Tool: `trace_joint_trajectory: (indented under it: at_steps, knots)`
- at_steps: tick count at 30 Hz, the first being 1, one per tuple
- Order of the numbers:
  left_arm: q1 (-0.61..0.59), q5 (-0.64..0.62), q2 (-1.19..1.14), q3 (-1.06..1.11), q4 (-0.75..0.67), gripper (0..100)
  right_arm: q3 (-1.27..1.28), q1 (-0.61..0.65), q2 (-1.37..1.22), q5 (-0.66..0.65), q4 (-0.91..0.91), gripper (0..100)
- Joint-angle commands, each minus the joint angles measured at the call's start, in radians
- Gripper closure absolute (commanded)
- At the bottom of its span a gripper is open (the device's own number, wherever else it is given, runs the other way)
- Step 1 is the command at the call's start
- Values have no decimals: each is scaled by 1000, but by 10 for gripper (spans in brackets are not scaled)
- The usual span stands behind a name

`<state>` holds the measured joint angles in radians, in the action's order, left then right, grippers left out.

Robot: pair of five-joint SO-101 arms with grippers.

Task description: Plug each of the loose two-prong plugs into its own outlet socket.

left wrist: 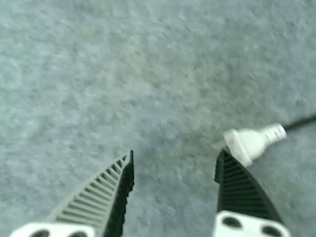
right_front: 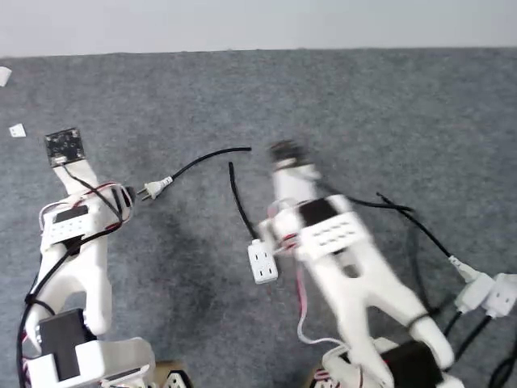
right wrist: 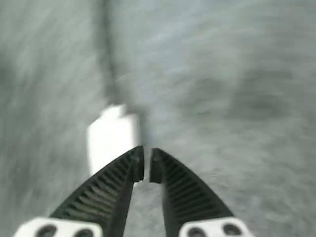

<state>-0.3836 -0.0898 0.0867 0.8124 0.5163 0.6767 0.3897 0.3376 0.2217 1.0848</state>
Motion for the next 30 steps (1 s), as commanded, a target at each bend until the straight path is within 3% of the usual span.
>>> trace_joint_trajectory:
  at_steps: [1, 4, 10, 12, 18, 24, 30]
  knots:
    - [61, 104, 18, -87, 114, 743, 14, -142, 68, 40, -105, 991]
    - [83, 232, -51, -173, 193, 743, 46, -203, 68, 35, -186, 987]
    - [124, 236, -227, -420, 290, 743, 112, -251, 67, -17, -317, 987]
    - [150, 252, -273, -484, 293, 743, 126, -249, 67, -29, -343, 987]
    - [210, 465, -434, -665, 233, 746, 133, -245, 65, -41, -358, 987]
    - [233, 611, -592, -881, 434, 746, 138, -245, 50, -40, -384, 987]
    - [238, 649, -746, -1092, 578, 751, 104, -245, -12, -38, -392, 989]
